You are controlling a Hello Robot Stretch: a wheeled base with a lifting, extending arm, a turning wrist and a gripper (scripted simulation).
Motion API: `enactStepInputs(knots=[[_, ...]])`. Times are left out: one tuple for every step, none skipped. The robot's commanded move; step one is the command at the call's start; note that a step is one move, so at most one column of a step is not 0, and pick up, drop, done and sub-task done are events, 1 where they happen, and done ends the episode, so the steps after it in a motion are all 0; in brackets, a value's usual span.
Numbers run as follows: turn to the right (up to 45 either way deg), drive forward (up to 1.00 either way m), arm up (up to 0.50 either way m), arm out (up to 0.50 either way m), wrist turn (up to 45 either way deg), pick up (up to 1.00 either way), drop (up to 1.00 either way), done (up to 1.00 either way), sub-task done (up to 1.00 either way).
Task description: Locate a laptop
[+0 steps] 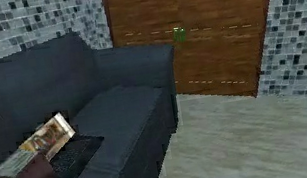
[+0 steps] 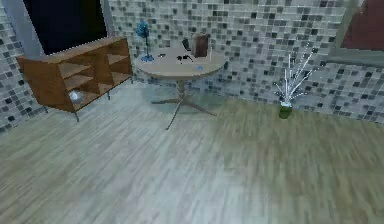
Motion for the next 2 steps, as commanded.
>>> enactStepInputs(knots=[[36.0, 0.00, 0.00, 0.00, 0.0, 0.00, 0.00, 0.00, 0.00], [0.0, 0.05, 0.00, 0.00, 0.0, 0.00, 0.00, 0.00, 0.00]])
